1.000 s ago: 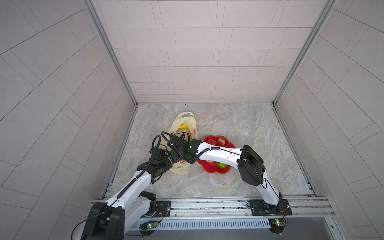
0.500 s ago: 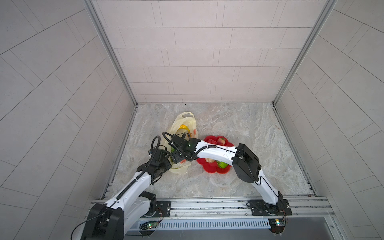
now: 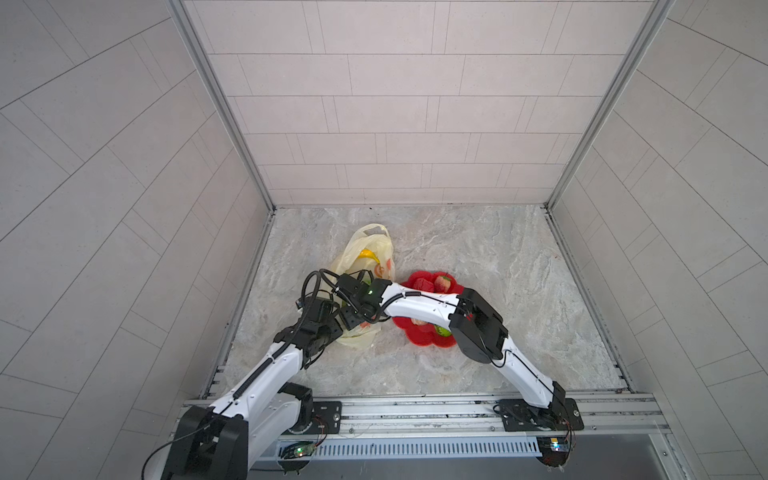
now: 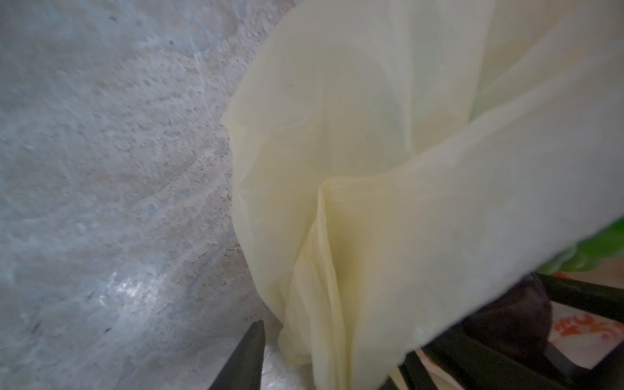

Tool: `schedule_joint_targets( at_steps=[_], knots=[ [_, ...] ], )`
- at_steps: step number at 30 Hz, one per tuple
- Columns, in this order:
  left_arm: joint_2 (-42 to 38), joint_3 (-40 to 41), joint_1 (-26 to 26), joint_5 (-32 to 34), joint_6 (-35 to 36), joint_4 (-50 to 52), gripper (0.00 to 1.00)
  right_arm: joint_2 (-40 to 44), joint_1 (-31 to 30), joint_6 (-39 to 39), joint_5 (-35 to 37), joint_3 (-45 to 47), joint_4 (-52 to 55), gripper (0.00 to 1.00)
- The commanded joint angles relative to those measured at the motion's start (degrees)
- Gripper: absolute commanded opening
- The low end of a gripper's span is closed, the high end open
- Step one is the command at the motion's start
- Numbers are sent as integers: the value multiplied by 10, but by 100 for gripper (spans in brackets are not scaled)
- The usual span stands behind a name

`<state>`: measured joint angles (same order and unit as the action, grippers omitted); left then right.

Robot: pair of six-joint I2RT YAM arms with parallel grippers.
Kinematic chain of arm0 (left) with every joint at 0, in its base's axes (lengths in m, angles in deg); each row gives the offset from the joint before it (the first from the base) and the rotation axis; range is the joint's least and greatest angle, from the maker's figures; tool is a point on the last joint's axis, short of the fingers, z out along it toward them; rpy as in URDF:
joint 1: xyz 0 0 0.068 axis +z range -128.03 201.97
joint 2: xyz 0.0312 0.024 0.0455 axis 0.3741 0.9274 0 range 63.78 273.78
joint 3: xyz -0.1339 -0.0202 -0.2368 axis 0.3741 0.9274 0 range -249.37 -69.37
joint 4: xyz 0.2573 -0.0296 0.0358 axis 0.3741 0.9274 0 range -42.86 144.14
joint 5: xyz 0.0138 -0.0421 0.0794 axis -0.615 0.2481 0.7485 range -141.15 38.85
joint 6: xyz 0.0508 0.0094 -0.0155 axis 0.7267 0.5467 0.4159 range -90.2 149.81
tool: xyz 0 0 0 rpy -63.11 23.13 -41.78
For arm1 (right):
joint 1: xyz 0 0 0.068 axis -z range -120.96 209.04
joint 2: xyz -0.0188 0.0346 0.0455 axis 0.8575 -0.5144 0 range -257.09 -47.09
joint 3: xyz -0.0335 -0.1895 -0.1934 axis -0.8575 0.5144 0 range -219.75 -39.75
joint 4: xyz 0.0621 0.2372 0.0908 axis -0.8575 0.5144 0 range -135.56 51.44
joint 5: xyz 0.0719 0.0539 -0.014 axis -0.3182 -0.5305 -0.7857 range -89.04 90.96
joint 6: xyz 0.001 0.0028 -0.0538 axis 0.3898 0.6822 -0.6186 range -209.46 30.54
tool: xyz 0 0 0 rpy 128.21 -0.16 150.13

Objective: Take fruits out of the plastic bag
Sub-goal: Pick up the fruit from the plastic bag.

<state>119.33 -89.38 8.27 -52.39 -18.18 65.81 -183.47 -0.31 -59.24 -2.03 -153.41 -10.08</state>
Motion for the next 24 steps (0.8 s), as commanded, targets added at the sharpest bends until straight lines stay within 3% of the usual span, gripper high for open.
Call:
schedule_joint_targets(
  at_steps=[1, 9, 24],
  knots=[
    [1, -6, -2, 11, 5, 5, 41, 10, 0, -2, 7, -3, 21, 62],
    [1, -11, -3, 14, 8, 6, 41, 56, 2, -1, 10, 18, 15, 56],
    [9, -53, -2, 22, 61, 20, 41, 181, 26, 15, -2, 137, -39, 55]
  ],
)
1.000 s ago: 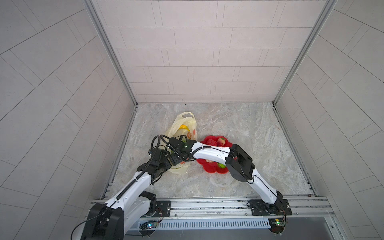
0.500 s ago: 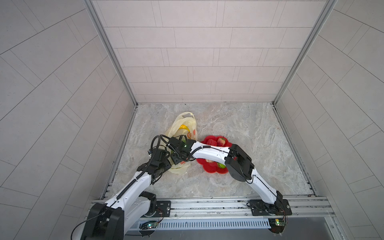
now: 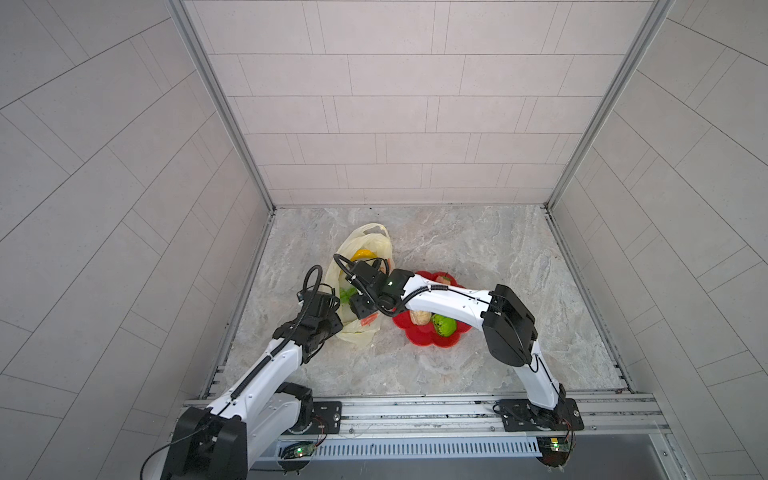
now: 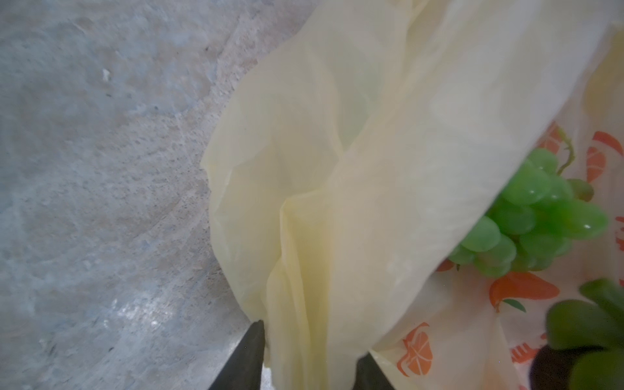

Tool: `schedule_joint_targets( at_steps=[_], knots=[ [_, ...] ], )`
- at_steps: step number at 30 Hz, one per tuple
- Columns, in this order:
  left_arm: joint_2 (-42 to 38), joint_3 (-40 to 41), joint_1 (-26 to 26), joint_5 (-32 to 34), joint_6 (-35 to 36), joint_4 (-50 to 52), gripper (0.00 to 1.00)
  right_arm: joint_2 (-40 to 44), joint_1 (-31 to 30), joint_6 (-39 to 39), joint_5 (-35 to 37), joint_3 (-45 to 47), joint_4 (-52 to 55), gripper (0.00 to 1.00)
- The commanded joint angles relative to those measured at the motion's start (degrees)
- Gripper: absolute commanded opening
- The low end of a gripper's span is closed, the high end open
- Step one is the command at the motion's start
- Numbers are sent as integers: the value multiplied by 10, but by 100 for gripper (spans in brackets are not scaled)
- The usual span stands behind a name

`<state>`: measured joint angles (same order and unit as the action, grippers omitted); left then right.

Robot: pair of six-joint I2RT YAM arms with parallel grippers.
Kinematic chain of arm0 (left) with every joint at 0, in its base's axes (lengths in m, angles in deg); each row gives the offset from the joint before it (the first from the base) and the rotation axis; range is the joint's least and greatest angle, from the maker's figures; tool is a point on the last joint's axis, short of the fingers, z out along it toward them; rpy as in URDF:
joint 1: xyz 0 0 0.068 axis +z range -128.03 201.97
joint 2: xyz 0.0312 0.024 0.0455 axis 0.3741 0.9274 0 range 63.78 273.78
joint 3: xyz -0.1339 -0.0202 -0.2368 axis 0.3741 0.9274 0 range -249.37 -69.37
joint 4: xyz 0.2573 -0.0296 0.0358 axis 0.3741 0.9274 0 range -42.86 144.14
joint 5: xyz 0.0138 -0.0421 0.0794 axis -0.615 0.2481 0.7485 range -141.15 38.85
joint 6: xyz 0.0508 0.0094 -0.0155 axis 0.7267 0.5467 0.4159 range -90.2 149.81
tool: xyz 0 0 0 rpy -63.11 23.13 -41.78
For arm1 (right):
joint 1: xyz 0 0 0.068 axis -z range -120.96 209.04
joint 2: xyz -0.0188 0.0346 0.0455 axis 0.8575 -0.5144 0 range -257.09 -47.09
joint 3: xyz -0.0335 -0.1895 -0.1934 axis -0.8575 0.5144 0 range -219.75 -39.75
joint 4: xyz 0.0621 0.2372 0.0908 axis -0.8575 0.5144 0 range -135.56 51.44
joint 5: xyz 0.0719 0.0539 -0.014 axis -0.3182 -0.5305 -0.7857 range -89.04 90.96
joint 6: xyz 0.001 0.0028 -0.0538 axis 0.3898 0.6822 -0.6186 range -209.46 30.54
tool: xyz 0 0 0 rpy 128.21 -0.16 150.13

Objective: Take fruits out of the plastic bag
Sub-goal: Pick up the fruit from the plastic bag, then place the fruit on the plate.

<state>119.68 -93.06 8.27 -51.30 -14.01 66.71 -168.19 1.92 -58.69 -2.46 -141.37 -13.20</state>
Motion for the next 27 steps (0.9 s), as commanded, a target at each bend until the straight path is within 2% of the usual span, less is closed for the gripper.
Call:
schedule_joint_targets(
  at_steps=[1, 6, 12, 20, 27],
  knots=[
    [9, -20, -2, 12, 20, 11, 41, 37, 5, 10, 2, 24, -9, 55],
    [36, -39, -2, 9, 51, 7, 41, 96, 19, 16, 4, 74, -23, 55],
    [65, -39, -2, -3, 61, -20, 41, 203, 62, 21, 12, 184, -40, 55],
    [66, -27, -2, -16, 66, -50, 41, 360, 169, 25, 39, 354, -24, 55],
    [73, -25, -2, -20, 66, -59, 41, 424, 242, 20, 39, 439, -7, 54]
  ],
)
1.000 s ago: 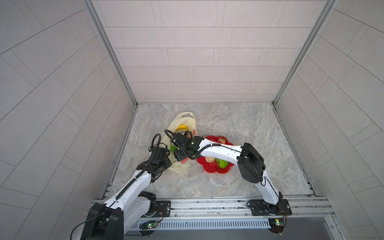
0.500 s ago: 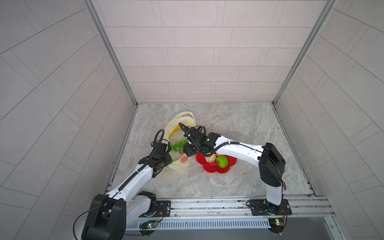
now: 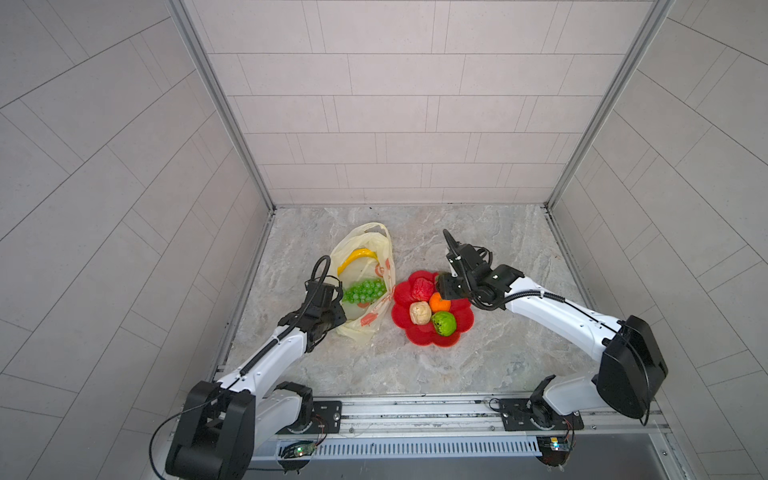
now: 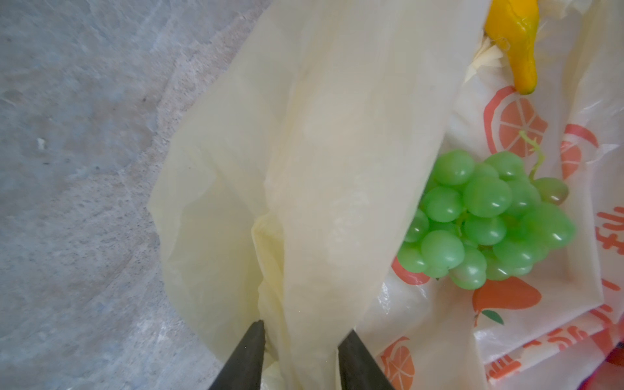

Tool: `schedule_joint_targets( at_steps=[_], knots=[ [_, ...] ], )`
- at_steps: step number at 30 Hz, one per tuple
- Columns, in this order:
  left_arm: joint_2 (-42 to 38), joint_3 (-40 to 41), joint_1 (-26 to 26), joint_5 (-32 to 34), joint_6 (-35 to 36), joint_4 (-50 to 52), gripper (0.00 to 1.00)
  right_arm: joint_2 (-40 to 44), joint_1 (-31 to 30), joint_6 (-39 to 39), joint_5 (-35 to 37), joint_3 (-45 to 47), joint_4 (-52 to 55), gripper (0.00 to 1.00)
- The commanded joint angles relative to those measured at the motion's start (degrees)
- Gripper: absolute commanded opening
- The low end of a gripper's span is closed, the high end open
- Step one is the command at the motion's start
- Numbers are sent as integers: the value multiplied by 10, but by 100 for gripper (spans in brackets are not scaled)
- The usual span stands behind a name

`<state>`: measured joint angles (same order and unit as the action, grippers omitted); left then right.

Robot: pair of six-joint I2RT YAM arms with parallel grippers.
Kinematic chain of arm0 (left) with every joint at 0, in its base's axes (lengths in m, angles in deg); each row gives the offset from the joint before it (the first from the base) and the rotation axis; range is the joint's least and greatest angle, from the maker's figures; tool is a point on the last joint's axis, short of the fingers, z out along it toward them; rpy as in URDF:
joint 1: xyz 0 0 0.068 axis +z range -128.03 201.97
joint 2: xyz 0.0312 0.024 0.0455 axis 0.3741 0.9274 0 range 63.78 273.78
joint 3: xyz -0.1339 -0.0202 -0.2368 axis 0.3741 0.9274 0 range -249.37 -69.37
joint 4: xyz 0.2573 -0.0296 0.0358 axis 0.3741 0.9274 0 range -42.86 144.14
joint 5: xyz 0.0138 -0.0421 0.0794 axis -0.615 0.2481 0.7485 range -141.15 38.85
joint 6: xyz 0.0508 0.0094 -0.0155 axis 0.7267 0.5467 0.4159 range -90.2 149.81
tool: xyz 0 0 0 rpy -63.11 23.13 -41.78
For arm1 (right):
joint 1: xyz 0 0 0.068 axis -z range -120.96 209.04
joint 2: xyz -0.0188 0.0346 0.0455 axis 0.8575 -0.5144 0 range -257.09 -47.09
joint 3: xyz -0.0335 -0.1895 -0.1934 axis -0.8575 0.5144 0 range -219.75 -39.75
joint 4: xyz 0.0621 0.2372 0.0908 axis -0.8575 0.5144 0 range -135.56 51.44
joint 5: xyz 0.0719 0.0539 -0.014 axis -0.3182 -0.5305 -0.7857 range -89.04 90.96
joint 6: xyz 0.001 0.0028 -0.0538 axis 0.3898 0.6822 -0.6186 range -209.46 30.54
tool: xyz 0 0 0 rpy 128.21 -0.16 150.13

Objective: Take fruits out of the plastic bag
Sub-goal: Place the fruit on the plate.

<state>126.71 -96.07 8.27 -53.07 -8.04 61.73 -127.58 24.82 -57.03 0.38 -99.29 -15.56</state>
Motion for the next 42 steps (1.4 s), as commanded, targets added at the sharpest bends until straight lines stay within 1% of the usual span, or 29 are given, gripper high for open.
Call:
schedule_joint_targets(
  at_steps=[1, 8, 23, 27, 31, 35, 40, 42],
  knots=[
    [3, 5, -2, -2, 6, -10, 41, 19, 19, 3, 11, 26, 18, 54],
    [1, 6, -2, 0, 6, -9, 41, 8, 30, 2, 15, 56, 21, 54],
    [2, 6, -2, 3, 6, -10, 41, -43, 30, 10, 11, 61, 5, 55],
    [2, 6, -2, 4, 6, -10, 41, -53, 28, 10, 11, 56, 5, 59],
    [2, 6, -2, 6, 6, -10, 41, -56, 26, 9, 11, 52, 7, 66],
    [2, 6, -2, 6, 6, -10, 41, -52, 26, 6, 11, 49, 9, 70],
    [1, 7, -2, 6, 5, -11, 41, -39, 25, 4, 17, 37, 27, 70],
    [0, 8, -2, 6, 5, -13, 41, -26, 21, 2, 31, 26, 42, 70]
  ],
)
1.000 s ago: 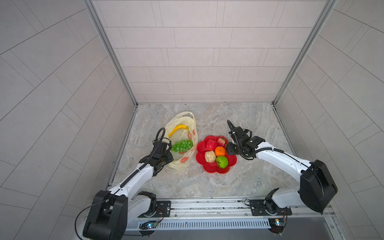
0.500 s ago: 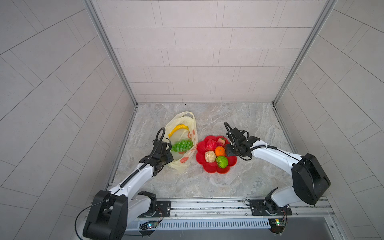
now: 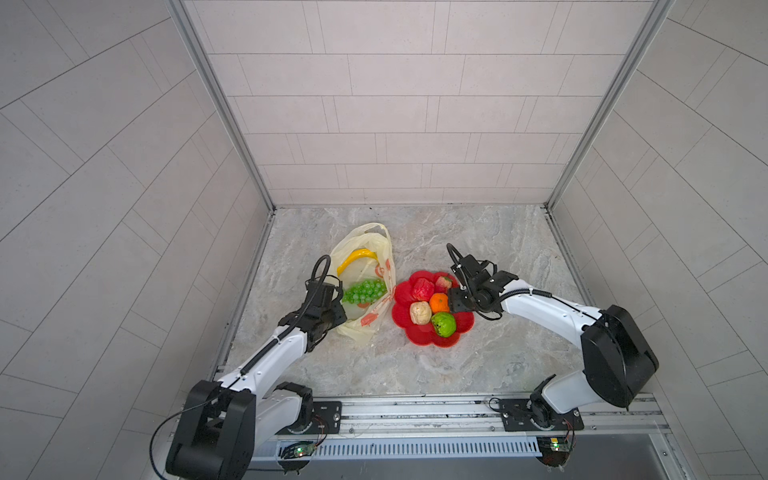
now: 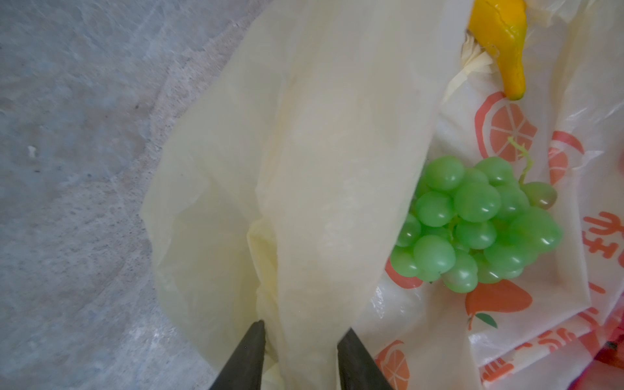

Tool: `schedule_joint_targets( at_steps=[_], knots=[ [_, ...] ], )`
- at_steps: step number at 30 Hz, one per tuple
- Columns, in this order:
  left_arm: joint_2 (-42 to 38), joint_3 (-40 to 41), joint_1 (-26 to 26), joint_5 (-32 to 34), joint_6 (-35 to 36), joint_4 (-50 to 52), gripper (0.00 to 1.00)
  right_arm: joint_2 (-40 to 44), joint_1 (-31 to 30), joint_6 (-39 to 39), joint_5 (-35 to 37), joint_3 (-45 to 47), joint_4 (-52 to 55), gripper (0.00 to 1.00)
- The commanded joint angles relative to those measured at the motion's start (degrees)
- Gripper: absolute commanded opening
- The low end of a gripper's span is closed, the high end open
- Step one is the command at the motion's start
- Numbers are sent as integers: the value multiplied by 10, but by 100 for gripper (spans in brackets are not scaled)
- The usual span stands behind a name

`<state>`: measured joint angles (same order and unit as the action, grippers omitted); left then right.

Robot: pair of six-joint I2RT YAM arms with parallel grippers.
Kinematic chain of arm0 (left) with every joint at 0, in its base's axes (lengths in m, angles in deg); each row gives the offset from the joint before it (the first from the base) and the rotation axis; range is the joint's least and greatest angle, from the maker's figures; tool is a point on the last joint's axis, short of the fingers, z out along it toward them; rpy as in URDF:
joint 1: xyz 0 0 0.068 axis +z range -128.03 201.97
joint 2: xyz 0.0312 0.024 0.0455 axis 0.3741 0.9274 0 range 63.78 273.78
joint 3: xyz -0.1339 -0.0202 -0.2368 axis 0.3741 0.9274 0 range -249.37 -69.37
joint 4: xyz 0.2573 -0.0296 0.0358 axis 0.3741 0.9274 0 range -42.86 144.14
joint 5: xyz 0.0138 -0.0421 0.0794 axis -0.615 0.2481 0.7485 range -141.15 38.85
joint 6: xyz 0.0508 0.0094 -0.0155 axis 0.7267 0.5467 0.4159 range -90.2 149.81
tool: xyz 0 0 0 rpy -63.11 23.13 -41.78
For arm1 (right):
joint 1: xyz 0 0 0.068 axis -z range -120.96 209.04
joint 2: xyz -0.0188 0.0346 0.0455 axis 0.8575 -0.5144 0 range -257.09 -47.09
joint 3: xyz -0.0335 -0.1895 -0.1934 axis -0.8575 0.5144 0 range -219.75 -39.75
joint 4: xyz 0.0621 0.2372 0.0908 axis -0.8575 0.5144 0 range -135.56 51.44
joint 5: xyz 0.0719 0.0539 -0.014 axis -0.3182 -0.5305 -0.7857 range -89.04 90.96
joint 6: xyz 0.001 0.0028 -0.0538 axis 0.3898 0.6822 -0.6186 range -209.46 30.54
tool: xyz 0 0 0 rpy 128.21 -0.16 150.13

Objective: Take fruits out of the plastic bag
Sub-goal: Place the fruit on the plate, then pick up the fruit from the plastic bag.

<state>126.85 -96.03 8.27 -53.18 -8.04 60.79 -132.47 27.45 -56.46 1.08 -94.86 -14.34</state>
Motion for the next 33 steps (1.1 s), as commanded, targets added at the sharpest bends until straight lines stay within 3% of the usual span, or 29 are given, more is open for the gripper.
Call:
schedule_joint_targets(
  at_steps=[1, 7, 12, 19, 27, 33],
  knots=[
    [-2, 9, -2, 6, 4, -4, 41, 32, -7, -5, 32, -26, 37, 70],
    [-18, 9, -3, 0, -6, 13, 36, 48, -38, -9, 58, -71, 39, 68],
    [-59, 10, -3, 12, -20, 52, 33, 4, -91, 1, 54, -132, 4, 66],
    [-87, 6, -3, 8, -29, 81, 32, -132, -164, -6, 43, -276, -15, 65],
    [-74, -43, -2, 60, -34, 135, 47, -279, -173, -11, 21, -430, -9, 62],
    [-27, -51, -1, 47, -53, 103, 47, -410, -173, -41, 12, -586, 47, 57]
  ],
)
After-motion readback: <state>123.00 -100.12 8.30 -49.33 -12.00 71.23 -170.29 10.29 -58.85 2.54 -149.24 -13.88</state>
